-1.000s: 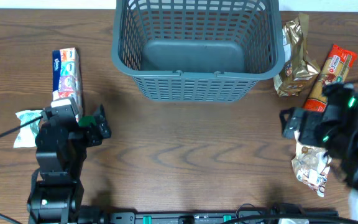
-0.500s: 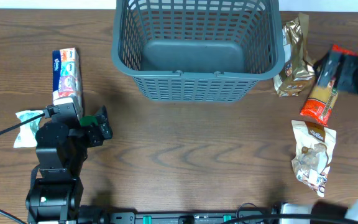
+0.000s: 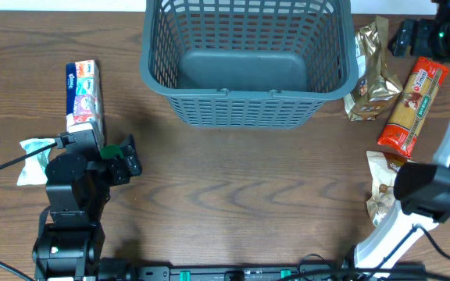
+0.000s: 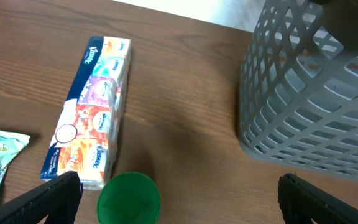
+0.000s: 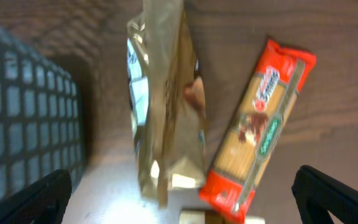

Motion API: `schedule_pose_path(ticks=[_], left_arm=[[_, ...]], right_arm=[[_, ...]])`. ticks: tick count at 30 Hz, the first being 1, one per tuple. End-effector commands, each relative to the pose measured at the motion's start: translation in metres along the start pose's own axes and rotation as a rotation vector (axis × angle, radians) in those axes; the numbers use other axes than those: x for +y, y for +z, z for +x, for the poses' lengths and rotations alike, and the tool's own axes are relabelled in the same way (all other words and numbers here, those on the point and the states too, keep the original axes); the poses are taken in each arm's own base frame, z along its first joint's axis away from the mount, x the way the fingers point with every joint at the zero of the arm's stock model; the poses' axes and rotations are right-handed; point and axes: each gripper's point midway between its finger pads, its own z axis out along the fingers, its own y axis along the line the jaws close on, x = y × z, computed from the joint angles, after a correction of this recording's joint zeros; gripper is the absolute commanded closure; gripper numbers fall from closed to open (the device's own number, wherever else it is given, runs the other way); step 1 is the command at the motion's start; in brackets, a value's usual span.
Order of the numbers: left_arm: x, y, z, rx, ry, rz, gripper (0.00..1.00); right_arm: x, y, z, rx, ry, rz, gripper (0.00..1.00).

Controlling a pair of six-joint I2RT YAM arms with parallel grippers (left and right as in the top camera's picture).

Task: Pack container
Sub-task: 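Reach the right gripper up to the gold coffee bag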

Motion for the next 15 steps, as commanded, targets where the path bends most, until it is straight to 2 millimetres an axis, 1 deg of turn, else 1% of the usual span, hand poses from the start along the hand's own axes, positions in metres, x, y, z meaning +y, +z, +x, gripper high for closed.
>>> schedule_pose_path(ticks=[1, 5, 8, 10, 15], left_arm=[[-0.001, -0.003, -0.008, -0.019, -0.012, 0.006, 0.01], [-0.001, -0.003, -0.009, -0.020, -0.012, 0.006, 0.02], [-0.001, -0.003, -0.009, -0.020, -0.012, 0.006, 0.02], [-0.001, -0.003, -0.009, -0.020, -0.012, 0.006, 0.02], [-0.001, -0.003, -0.008, -0.019, -0.012, 0.006, 0.01]], right_arm=[[-0.002, 0.015, -0.012, -0.025, -0.083, -0.007, 0.01], [-0.002, 0.050, -0.016, -0.006, -0.105, -0.016, 0.01], [-0.001, 0.079, -0.013, 0.031, -0.117, -0.026, 0.01], [0.003, 0.100, -0.009, 0.060, -0.133, -0.039, 0.01], [0.016, 0.144, 0.001, 0.116, -0.170, -0.063, 0.01]])
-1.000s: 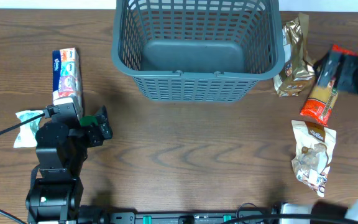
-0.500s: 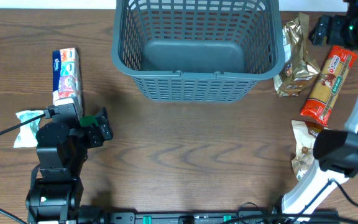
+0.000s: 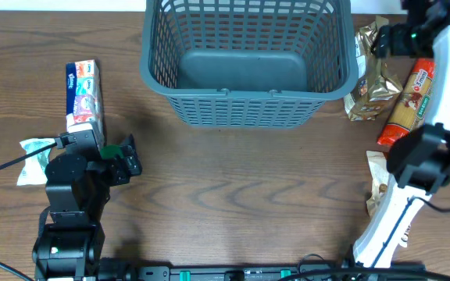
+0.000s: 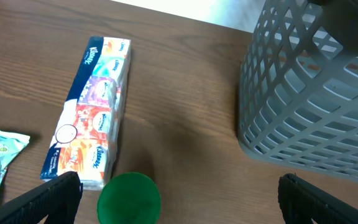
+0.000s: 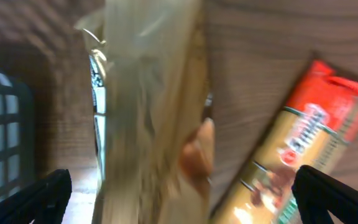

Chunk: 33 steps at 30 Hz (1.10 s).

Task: Pack container
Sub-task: 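Reach the right gripper up to the gold coffee bag, then grasp the gold coffee bag with the right gripper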

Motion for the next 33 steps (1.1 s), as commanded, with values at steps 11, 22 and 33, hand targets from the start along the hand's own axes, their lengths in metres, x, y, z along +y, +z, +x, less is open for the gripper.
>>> schedule_pose_path(ticks=[11, 22, 33], left_arm=[[-0.001, -0.003, -0.008, -0.019, -0.012, 0.006, 0.02], [-0.001, -0.003, -0.008, -0.019, -0.012, 0.006, 0.02], [-0.001, -0.003, -0.008, -0.019, -0.012, 0.005, 0.02]], right_arm=[[0.031, 0.095, 0.024, 0.145, -0.067, -0.067, 0.01], [0.034, 0.150, 0.063, 0.281, -0.049, -0.096, 0.01], [0.037, 0.176, 0.090, 0.370, -0.024, -0.116, 0.01]])
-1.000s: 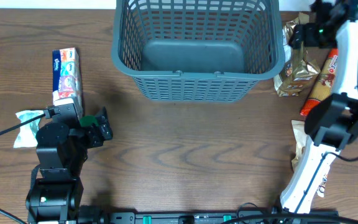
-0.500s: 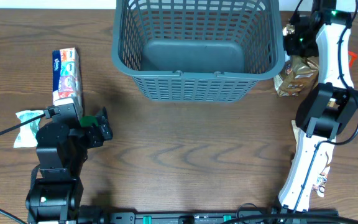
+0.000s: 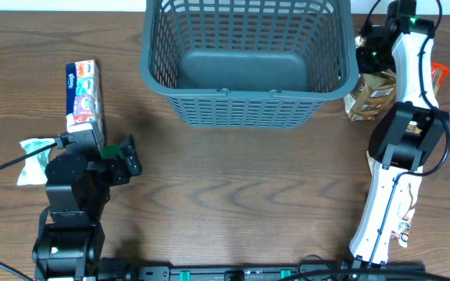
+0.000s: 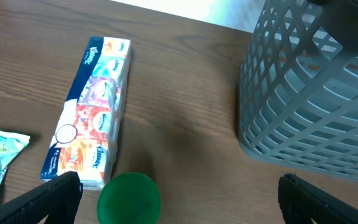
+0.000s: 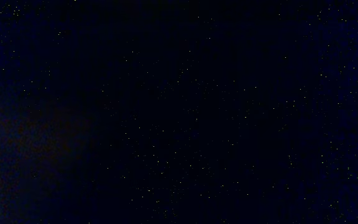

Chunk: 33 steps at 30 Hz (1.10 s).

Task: Pack container
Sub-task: 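Grasp the gold coffee bag with the right gripper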

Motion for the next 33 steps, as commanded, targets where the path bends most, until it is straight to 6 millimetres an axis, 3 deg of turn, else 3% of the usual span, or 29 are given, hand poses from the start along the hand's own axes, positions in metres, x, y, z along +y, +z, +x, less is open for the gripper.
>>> schedule_pose_path(ticks=[1, 6, 11, 15, 23, 29, 33], left_arm=[[-0.001, -0.003, -0.008, -0.019, -0.012, 0.006, 0.01], [-0.001, -0.003, -0.008, -0.019, -0.012, 0.006, 0.01], [-0.001, -0.003, -0.008, -0.019, -0.012, 0.005, 0.01], [-0.001, -0.003, -0.008, -0.019, -0.012, 0.006, 0.02], [-0.001, -0.003, -0.008, -0.019, -0.012, 0.006, 0.02], [-0.001, -0.003, -0.008, -0.019, -0.012, 0.006, 0.02], [-0.001, -0.003, -0.008, -0.019, -0.012, 0.006, 0.02]], right_arm=[[0.010, 0.063, 0.045, 0.184, 0.022, -0.061, 0.01], [0.011, 0.065, 0.046, 0.189, 0.023, -0.062, 0.04], [0.011, 0.064, 0.047, 0.194, 0.023, -0.063, 0.30], [0.011, 0.064, 0.048, 0.196, 0.023, -0.064, 0.41], [0.011, 0.064, 0.049, 0.202, 0.050, -0.063, 0.96], [0.013, 0.058, 0.048, 0.199, 0.085, -0.064, 0.99], [0.014, 0.036, 0.037, 0.155, 0.104, -0.063, 0.99]])
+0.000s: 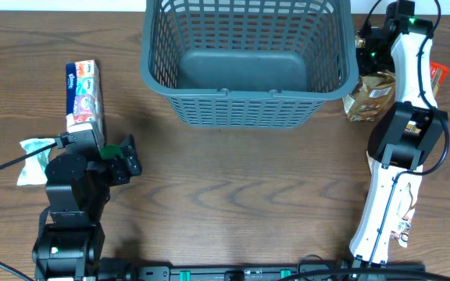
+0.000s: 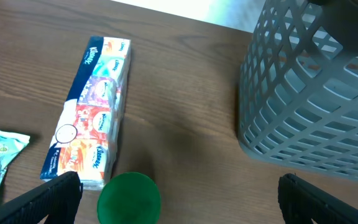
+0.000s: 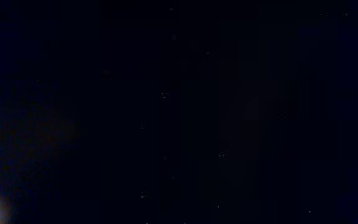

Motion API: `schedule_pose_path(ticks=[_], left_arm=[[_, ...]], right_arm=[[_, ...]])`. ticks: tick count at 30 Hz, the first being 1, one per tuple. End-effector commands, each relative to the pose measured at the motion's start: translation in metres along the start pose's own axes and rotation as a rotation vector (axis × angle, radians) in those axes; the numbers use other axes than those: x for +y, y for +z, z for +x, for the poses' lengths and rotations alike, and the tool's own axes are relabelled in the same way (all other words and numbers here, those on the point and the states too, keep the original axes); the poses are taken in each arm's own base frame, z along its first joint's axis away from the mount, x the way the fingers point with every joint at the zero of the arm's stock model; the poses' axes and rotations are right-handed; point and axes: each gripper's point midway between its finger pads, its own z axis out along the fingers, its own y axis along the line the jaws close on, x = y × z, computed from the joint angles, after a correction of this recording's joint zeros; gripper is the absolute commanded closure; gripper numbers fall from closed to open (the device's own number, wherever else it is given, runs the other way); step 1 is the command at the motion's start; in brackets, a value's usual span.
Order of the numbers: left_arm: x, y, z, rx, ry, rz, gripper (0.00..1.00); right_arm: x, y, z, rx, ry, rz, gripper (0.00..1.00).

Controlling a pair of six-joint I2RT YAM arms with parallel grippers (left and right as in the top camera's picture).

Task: Pack container
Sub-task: 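Grasp the gold coffee bag with the right gripper, then carry the coffee bag over the basket and release it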

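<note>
The grey mesh basket point(image 1: 244, 109) stands empty at the back centre, and its wall point(image 2: 309, 93) also shows in the left wrist view. My right gripper point(image 1: 370, 47) is down on the top of a gold foil bag point(image 1: 368, 92) just right of the basket. The right wrist view is wholly black, so its jaws are hidden. A red pasta pack point(image 1: 438, 73) peeks out from behind the right arm. My left gripper point(image 2: 179, 200) rests open at the left front, with a green round lid point(image 2: 129, 199) between its fingers, apart from both.
A Kleenex tissue pack point(image 1: 83, 95) lies at the left point(image 2: 89, 112), with a pale green packet point(image 1: 31, 150) in front of it. Another snack bag point(image 1: 403, 225) lies mostly under the right arm. The table's front edge carries a black rail.
My right gripper first hung open over the gold bag and the pasta pack at the far right. It then stood closer over the gold bag. After that it was down on the bag with its camera black, and it stays there. The left arm has kept still.
</note>
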Motion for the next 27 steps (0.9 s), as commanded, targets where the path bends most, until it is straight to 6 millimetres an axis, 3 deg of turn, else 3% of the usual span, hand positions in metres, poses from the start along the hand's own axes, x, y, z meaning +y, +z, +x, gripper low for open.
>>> schedule_pose_path(ticks=[1, 3, 6, 11, 18, 24, 27], left_arm=[[-0.001, -0.003, -0.008, -0.019, -0.012, 0.005, 0.02], [-0.001, -0.003, -0.008, -0.019, -0.011, 0.005, 0.02], [-0.001, -0.003, -0.008, -0.019, -0.011, 0.005, 0.02], [-0.001, -0.003, -0.008, -0.018, -0.006, 0.005, 0.02], [0.003, -0.003, -0.010, -0.026, 0.003, -0.020, 0.02], [0.003, -0.003, -0.010, -0.028, 0.002, -0.019, 0.02], [0.003, -0.003, -0.010, -0.028, 0.002, -0.019, 0.01]], right_arm=[[0.007, 0.026, 0.029, 0.117, 0.080, -0.029, 0.99], [0.006, 0.008, 0.019, 0.072, 0.094, -0.020, 0.99], [0.005, -0.035, -0.001, -0.034, 0.112, -0.001, 0.99], [-0.006, -0.127, -0.024, -0.233, 0.169, 0.092, 0.99], [-0.012, -0.234, -0.017, -0.414, 0.223, 0.177, 0.99], [0.010, -0.324, -0.006, -0.600, 0.193, 0.186, 0.99], [0.047, -0.379, -0.003, -0.744, 0.066, 0.134, 0.99]])
